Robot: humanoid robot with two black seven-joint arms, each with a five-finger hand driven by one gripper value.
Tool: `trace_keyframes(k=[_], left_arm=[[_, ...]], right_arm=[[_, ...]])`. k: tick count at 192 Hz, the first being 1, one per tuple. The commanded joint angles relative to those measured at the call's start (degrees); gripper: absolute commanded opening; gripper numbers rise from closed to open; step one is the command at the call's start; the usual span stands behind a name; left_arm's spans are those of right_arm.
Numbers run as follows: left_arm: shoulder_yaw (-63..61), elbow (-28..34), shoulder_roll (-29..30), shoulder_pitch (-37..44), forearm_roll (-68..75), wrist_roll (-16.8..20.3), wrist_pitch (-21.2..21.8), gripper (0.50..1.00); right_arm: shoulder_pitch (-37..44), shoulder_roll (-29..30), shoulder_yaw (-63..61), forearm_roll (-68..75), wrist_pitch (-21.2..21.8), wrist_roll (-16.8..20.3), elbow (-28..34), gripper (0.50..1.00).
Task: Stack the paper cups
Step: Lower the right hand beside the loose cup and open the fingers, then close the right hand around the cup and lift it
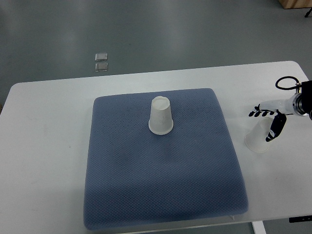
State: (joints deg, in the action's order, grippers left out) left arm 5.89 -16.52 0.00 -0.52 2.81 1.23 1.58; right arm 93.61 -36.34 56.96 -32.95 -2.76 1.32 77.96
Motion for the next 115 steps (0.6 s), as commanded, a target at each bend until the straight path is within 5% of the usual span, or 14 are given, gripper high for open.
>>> trace_keyframes(k=[1,41,115], left_arm=[[0.0,0.0,0.0,0.0,0.0,0.0,0.0,1.000],[0.0,0.0,0.0,0.0,0.0,0.0,0.0,1.000],[0.0,0.0,0.0,0.1,0.0,0.0,0.0,1.000]], right_arm=[[0.0,0.0,0.1,0.0,0.0,-0.1,0.0,0.885],[-0.4,0.0,0.1,-0.2,0.0,-0.3,0.0,0.686],[0.9,0.0,0.0,-0.1,0.4,-0.4,-0.2,0.664]])
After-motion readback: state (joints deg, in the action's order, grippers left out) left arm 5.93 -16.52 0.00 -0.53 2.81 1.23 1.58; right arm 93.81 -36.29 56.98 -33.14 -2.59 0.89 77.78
